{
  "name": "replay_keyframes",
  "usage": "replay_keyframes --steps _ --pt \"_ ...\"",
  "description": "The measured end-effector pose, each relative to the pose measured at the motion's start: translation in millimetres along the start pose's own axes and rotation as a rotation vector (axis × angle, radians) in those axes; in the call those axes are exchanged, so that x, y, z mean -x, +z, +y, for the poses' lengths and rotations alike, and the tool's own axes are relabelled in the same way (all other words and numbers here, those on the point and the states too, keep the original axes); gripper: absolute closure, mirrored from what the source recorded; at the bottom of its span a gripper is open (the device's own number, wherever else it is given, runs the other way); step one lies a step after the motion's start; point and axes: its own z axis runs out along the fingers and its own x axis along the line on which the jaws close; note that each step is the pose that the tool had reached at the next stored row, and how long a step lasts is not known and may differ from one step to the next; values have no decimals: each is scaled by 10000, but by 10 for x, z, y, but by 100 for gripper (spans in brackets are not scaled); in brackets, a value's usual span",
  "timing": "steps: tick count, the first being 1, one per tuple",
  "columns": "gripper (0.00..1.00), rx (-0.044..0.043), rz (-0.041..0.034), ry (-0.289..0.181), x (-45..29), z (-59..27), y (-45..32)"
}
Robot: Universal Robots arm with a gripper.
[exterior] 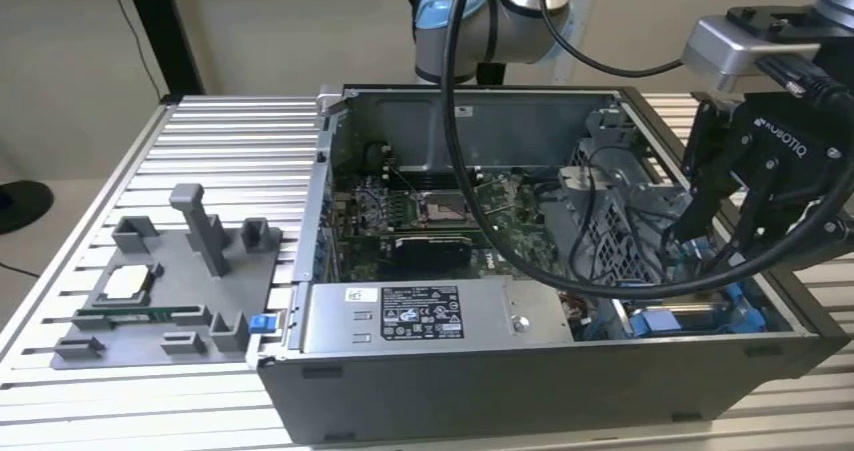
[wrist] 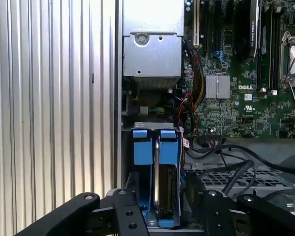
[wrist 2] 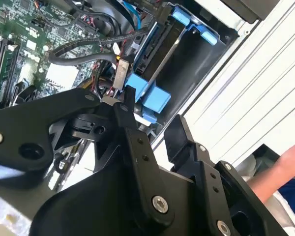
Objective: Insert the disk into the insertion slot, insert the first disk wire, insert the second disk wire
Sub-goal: 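Insert the disk into the insertion slot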
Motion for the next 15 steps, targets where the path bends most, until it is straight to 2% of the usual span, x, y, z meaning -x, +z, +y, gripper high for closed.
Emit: replay_keyframes --steps 7,11,15 --pt "0 1 2 -2 3 1 -72" --pt "0 1 0 0 4 -1 -139" --pt "0 0 19 -3 59 0 -139"
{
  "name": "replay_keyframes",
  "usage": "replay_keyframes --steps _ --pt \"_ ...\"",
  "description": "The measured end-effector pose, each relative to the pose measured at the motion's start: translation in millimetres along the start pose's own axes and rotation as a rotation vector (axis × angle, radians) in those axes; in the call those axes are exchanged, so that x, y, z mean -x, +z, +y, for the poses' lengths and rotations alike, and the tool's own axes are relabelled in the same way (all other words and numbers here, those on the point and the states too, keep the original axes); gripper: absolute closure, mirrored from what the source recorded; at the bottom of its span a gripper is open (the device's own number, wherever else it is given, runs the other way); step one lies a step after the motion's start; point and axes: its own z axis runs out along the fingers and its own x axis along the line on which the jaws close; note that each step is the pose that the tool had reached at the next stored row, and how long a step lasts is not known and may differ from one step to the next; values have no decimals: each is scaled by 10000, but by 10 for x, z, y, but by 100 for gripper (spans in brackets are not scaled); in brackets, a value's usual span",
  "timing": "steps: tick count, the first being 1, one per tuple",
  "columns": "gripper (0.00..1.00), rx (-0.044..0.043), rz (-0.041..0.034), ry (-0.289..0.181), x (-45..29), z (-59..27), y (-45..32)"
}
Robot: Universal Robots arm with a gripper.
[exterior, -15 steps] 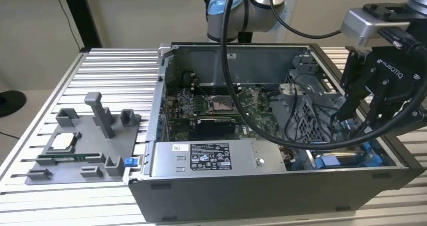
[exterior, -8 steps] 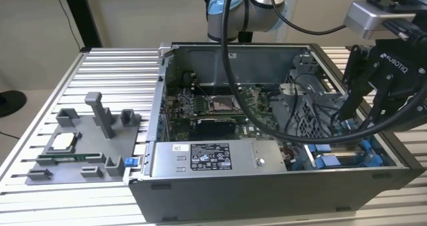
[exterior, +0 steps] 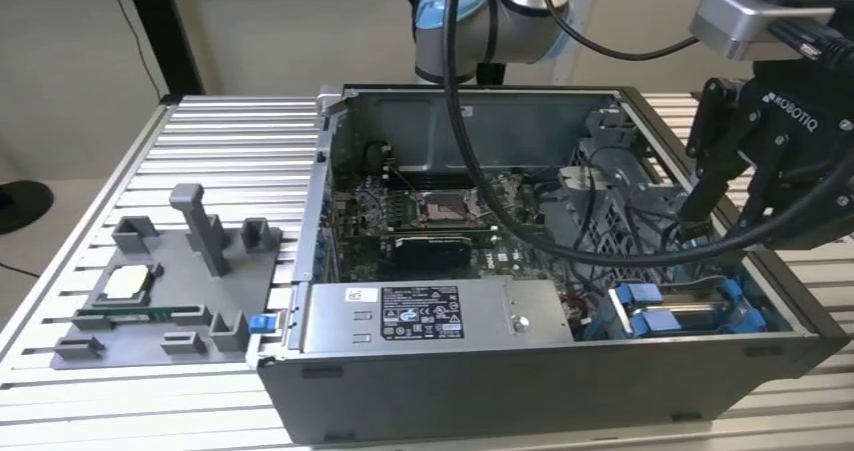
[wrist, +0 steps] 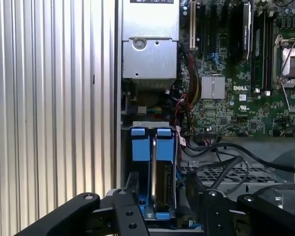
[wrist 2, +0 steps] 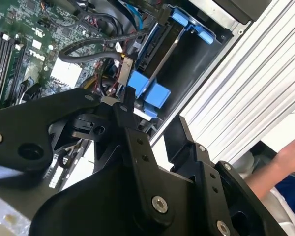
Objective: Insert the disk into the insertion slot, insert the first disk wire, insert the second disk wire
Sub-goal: 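Insert the disk into the insertion slot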
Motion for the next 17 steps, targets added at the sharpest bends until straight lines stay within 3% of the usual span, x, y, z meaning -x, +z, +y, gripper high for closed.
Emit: replay_keyframes --steps 2,3,6,8,10,17 --pt "0 -22 88 -10 59 1 1" --pt "0 -44 168 -18 80 1 9" --pt "0 -69 543 -88 94 0 15" --pt "0 -102 750 -140 106 2 21" --pt "0 -189 823 -192 146 2 26" --pt "0 -490 945 -377 303 4 46"
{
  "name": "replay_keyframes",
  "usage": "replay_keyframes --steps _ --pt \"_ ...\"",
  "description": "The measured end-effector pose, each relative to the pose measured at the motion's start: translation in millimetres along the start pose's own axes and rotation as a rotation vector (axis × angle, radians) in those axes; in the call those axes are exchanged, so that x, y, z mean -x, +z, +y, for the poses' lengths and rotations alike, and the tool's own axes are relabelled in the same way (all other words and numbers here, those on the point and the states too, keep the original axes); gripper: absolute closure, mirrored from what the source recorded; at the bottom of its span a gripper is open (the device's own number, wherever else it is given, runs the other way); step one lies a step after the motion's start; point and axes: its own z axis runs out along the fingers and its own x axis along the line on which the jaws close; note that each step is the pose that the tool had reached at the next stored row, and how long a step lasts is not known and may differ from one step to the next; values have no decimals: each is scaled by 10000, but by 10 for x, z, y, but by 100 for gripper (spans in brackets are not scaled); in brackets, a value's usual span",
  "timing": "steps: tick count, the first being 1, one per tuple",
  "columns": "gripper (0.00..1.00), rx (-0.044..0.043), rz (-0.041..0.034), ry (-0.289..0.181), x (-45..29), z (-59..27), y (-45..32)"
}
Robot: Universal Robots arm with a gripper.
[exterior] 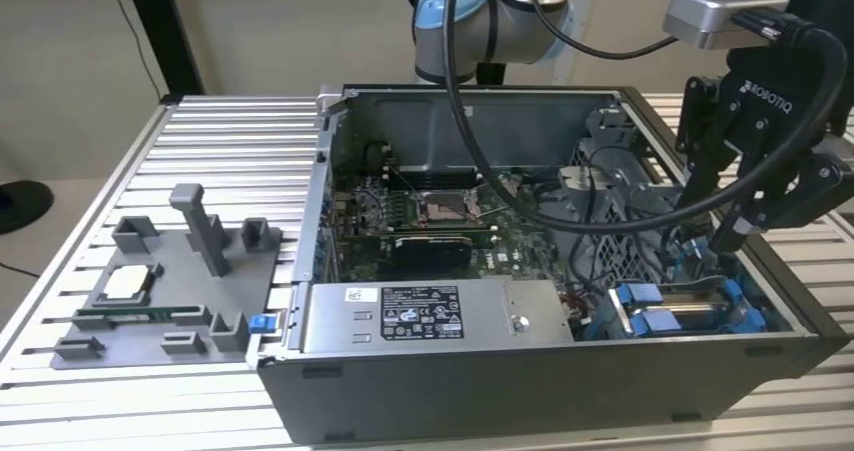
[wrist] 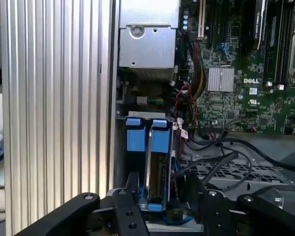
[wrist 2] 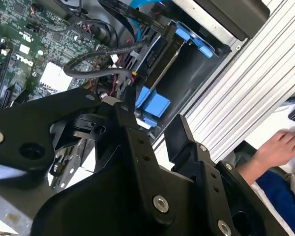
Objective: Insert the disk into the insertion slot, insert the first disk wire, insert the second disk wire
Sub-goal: 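Insert the disk into the insertion slot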
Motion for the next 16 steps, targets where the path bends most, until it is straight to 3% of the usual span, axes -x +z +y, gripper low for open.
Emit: replay_keyframes --steps 4,8,10,12,16 --pt "0 -160 201 -126 73 -1 20" --pt "0 -222 472 -222 154 -3 39" --pt "0 -231 554 -261 187 -4 54" --pt "0 -238 602 -294 206 -4 71" --pt "0 -259 612 -375 211 -3 93"
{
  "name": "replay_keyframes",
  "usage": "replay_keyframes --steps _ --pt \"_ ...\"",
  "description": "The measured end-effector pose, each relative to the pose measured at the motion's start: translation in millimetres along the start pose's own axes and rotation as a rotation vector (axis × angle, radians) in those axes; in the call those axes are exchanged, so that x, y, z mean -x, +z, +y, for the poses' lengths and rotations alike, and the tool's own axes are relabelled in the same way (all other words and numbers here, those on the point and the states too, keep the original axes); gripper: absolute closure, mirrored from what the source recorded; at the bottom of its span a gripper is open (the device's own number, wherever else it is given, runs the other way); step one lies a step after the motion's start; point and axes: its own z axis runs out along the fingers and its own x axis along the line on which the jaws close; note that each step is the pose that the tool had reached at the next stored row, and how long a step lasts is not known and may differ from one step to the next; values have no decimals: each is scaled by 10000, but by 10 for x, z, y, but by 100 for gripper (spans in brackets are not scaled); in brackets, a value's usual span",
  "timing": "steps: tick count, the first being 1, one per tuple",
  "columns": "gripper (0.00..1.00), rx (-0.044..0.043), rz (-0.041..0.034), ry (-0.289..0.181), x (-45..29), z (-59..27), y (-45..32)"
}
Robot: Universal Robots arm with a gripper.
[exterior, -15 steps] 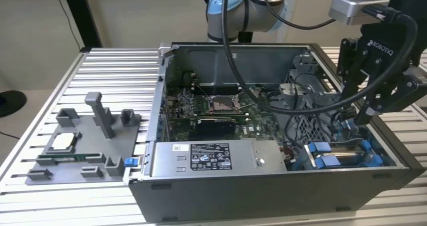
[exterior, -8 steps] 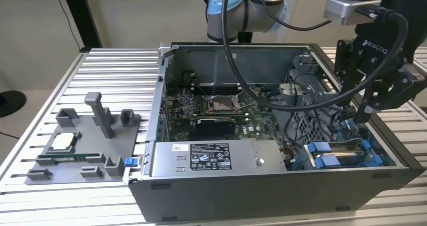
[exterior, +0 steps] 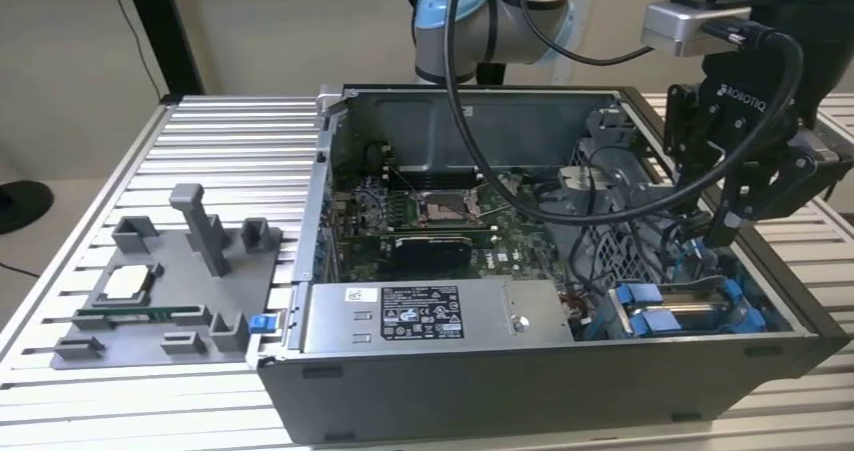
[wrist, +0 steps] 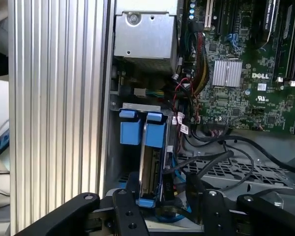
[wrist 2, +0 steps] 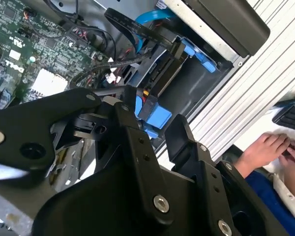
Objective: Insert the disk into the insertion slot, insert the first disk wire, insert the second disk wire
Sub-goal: 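Insert the disk into the insertion slot, then insert the first disk wire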
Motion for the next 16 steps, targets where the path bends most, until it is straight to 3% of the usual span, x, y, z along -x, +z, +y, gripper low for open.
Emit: replay_keyframes --steps 16 --pt "0 -72 18 -285 6 5 3"
